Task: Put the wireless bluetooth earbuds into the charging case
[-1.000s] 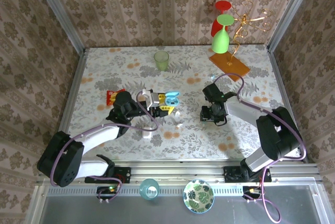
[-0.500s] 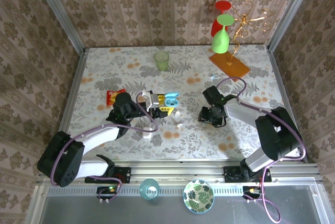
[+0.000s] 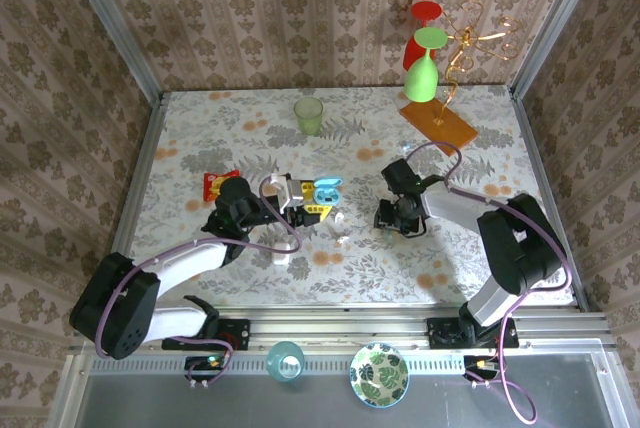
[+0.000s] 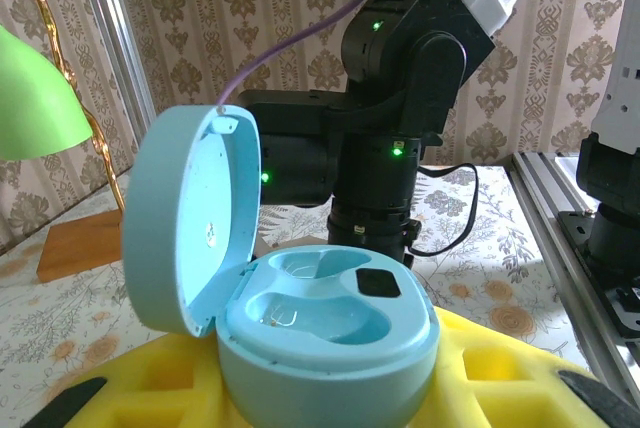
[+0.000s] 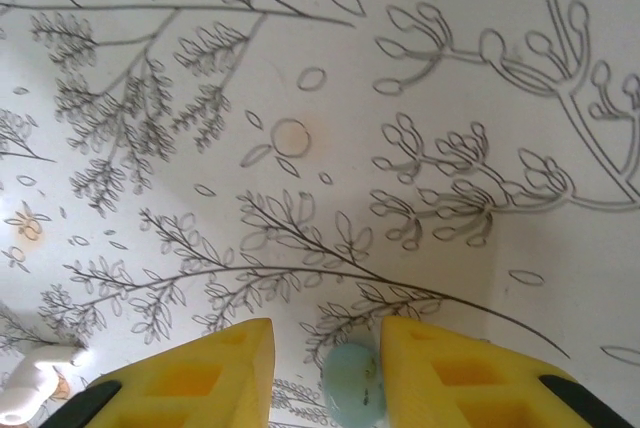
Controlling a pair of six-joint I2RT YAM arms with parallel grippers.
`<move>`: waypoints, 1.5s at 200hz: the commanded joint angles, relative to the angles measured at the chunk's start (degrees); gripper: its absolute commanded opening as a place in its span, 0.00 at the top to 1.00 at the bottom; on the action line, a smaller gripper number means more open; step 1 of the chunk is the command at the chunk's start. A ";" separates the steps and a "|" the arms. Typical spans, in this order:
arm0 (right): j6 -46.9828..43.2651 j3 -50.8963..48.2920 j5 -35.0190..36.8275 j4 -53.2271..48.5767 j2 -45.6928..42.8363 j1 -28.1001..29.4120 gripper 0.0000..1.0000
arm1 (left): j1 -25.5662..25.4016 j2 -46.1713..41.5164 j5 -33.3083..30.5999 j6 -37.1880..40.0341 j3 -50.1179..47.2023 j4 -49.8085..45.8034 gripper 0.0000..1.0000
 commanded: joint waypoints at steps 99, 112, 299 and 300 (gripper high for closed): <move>-5.15 7.24 27.58 -17.72 -3.76 8.48 0.66 | 3.54 -4.11 -1.00 0.54 -3.18 0.82 0.74; -2.98 7.92 31.59 -19.54 -3.54 10.89 0.66 | 4.50 -4.73 -1.40 0.68 -3.68 0.61 0.74; 2.20 18.05 39.41 -26.55 15.27 21.55 0.72 | 12.11 -7.87 -2.07 1.28 -6.55 1.20 0.73; 2.25 18.03 39.45 -26.57 15.30 21.64 0.72 | 12.13 -7.87 -2.06 1.29 -6.55 1.21 0.73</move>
